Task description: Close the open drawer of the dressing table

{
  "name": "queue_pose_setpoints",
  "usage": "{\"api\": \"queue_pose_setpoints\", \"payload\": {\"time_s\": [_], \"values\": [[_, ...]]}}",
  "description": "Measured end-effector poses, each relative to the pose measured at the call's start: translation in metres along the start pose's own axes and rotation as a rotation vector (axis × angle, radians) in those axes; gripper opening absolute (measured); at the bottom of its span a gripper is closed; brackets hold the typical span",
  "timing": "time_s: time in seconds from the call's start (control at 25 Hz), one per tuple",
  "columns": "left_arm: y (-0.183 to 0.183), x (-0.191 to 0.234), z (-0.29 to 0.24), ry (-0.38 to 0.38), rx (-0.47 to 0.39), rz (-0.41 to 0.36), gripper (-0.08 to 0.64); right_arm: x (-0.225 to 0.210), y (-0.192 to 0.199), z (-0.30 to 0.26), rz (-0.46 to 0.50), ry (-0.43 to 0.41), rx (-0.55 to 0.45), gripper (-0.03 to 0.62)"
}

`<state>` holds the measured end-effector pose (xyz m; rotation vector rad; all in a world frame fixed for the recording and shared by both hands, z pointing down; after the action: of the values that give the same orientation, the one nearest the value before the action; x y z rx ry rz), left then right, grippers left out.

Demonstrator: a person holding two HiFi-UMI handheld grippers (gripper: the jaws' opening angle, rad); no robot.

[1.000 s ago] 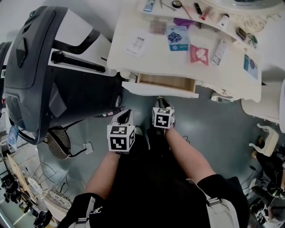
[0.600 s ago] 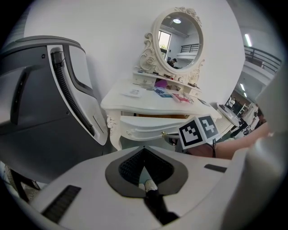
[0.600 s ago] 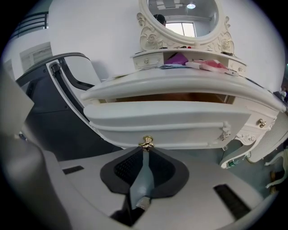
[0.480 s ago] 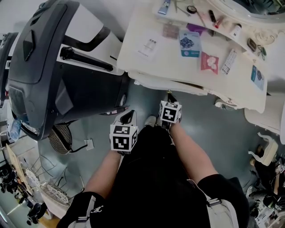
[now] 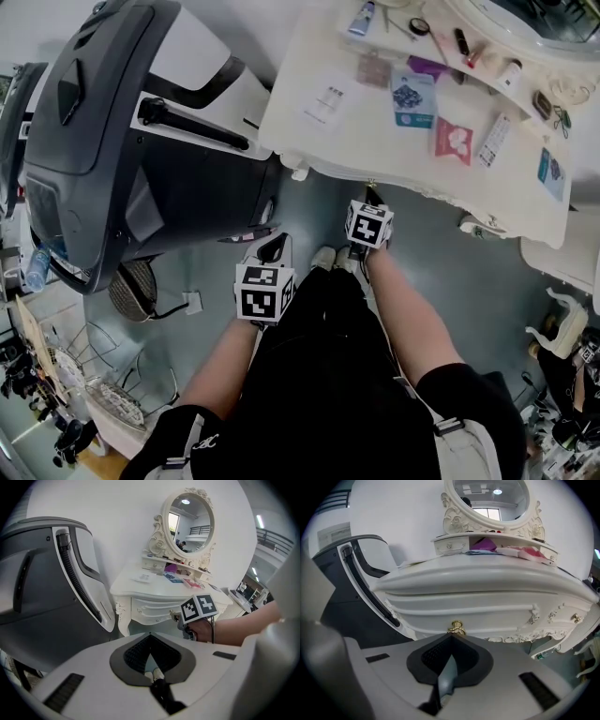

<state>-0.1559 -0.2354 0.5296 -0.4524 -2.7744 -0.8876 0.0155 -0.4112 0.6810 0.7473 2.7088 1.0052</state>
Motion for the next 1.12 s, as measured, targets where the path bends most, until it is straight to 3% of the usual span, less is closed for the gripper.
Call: {"api": "queue_pose_setpoints", "payload": {"time_s": [0.32,0.56,0.76,1.12], "values": [[0.002,0.006,0.006,-0.009,-0.012,0.009,0.008,0.001,-0.01,-0.009,0.056,0.026,0.008,0.011],[-0.003,0.0,0.007,0.039,-0.029,0.017,0.008,-0.007,-0.009,0.01,0.005,0.014,-0.044,0.011],[-0.017,-0.013,0.003,0.089,-0.064,0.029,0.008,-0.02,-0.01,0.06,-0.029,-0.007,-0.11,0.009],[-0.066,-0.091,0.004,0.255,-0.167,-0.091,0.008,-0.047,-0.051,0.192,0.053,0.042,-0.371,0.009]]}}
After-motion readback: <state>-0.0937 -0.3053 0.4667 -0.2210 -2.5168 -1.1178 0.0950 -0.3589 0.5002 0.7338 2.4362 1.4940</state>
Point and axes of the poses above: the fingertips, and each gripper's own axes: z backward along the fingers, x to its left, y out of its underside, the point moved 9 cm from there along z, backward along the fingers, and after that the axes turned 13 degrees about z, right-handed, at the moved point
